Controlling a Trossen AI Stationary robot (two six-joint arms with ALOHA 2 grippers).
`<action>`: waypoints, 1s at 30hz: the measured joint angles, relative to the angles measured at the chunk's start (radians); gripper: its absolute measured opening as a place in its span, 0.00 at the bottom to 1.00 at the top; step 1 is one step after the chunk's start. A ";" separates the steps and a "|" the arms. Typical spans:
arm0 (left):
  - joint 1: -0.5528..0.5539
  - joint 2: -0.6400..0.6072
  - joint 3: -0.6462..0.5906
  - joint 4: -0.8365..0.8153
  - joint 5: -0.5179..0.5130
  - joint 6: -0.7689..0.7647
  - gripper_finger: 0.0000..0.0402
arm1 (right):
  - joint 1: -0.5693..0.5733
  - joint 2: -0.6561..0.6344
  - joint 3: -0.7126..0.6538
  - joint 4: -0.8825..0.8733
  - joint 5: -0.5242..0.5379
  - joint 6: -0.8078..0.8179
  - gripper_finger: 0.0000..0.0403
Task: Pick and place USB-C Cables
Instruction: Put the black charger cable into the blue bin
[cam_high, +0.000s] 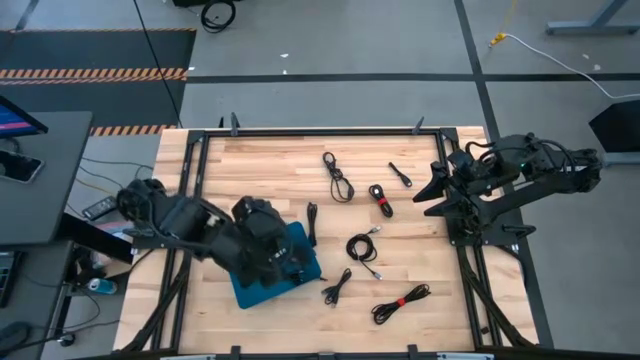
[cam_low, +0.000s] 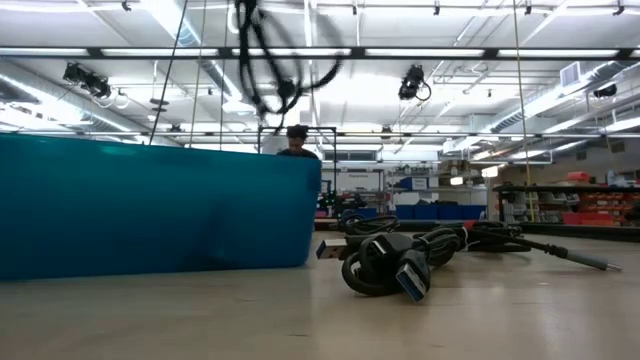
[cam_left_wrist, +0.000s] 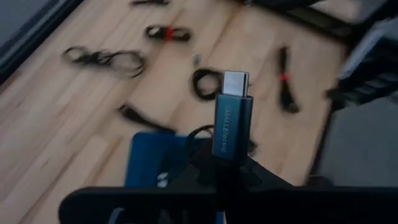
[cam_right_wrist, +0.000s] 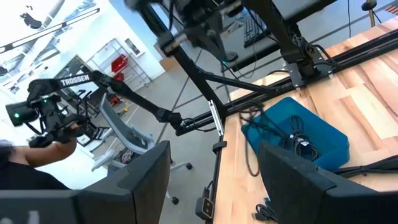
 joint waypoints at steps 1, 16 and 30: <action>-0.006 0.009 -0.001 -0.007 -0.006 -0.018 0.01 | 0.000 0.001 0.000 0.000 0.000 0.002 0.61; -0.039 0.007 -0.222 0.001 -0.010 -0.196 0.01 | 0.000 0.016 0.000 0.000 0.000 0.003 0.61; -0.039 0.008 -0.659 0.286 0.195 -0.297 0.01 | 0.000 0.019 0.000 -0.001 0.000 0.004 0.61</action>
